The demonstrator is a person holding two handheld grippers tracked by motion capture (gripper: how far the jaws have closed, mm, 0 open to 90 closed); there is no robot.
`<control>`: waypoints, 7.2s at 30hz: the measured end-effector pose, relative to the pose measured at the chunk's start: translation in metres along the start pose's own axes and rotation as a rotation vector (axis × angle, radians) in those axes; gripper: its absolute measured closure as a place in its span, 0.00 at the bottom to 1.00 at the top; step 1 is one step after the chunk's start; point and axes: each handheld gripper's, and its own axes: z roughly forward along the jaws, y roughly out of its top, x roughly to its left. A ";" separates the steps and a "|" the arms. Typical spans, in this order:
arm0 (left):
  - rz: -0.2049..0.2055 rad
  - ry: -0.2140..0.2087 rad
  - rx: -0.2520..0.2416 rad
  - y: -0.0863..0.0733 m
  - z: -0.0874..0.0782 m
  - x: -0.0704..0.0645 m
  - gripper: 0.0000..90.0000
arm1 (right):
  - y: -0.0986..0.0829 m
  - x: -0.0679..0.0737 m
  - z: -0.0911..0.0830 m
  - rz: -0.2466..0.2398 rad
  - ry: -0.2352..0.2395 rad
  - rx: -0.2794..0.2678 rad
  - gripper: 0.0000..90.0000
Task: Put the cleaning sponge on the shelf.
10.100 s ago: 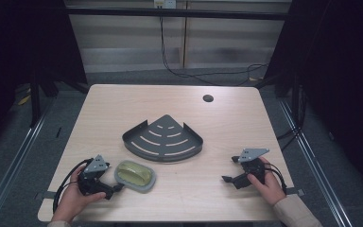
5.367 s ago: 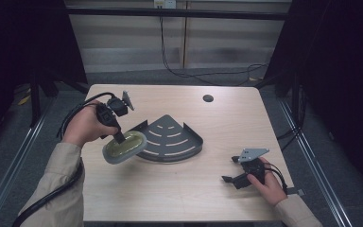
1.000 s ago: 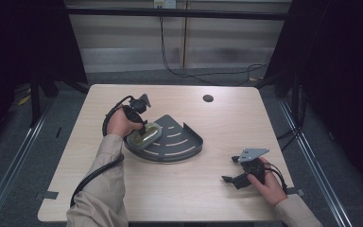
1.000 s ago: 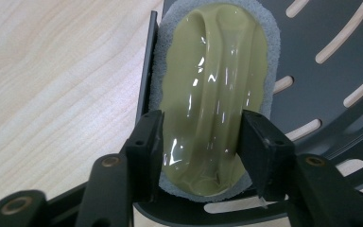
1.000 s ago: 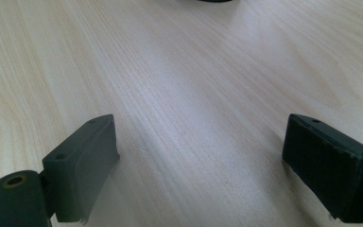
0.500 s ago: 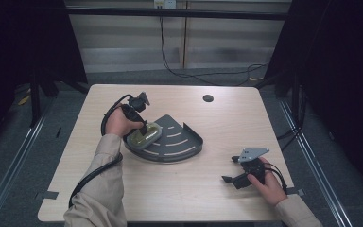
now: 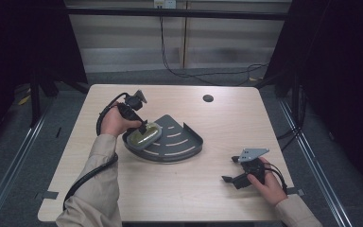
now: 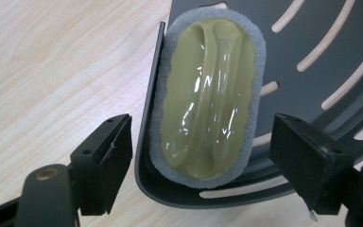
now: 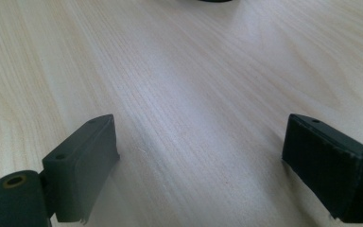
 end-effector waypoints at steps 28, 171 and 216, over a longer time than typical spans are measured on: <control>-0.031 -0.003 -0.013 -0.028 -0.021 0.007 0.22 | 0.000 0.000 0.000 -0.003 0.000 -0.002 0.12; 0.013 0.011 -0.308 -0.231 0.037 0.014 0.00 | 0.000 0.000 0.000 -0.002 0.000 0.000 0.12; 0.041 0.009 -0.521 -0.254 0.045 0.016 0.00 | 0.000 0.000 0.000 -0.002 0.000 0.001 0.12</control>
